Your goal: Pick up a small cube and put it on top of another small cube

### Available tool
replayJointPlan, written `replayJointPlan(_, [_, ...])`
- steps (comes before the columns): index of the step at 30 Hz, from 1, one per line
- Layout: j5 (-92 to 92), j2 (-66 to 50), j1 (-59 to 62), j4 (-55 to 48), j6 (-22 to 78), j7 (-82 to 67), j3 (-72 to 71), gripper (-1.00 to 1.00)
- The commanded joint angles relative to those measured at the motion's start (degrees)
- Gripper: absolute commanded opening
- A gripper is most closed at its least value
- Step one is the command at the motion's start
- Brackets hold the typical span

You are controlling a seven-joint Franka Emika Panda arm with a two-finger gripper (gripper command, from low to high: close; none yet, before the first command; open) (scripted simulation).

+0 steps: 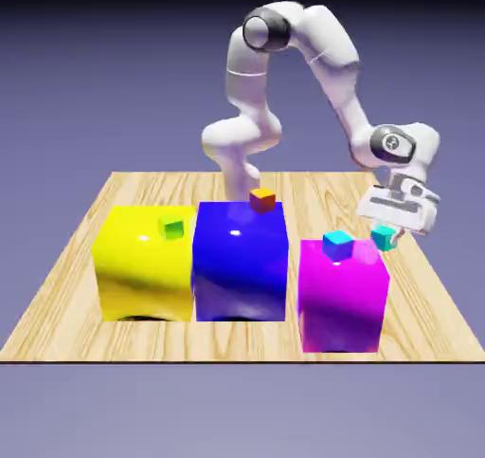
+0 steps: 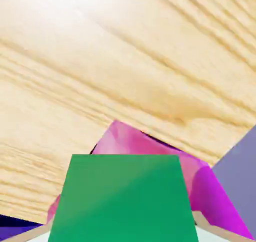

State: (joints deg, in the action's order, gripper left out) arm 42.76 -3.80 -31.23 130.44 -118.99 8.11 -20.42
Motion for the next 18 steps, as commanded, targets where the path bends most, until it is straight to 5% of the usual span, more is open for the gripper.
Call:
replayJointPlan(1, [-1.4,0.8,0.46,-2.04,2.45,-1.89,0.5,-1.0])
replayJointPlan(8, [-13.24,4.17,6.39,-13.72,19.52,-14.81,5.89,-1.0])
replayJointPlan(14, [-11.53,1.88,7.96,-6.1,11.09,-12.86,8.44,-1.0])
replayJointPlan(15, [-11.53,1.88,7.96,-6.1,11.09,-12.86,8.44,1.0])
replayJointPlan(18, [-12.93,2.83,7.07,-10.1,16.06,-14.11,7.53,1.0])
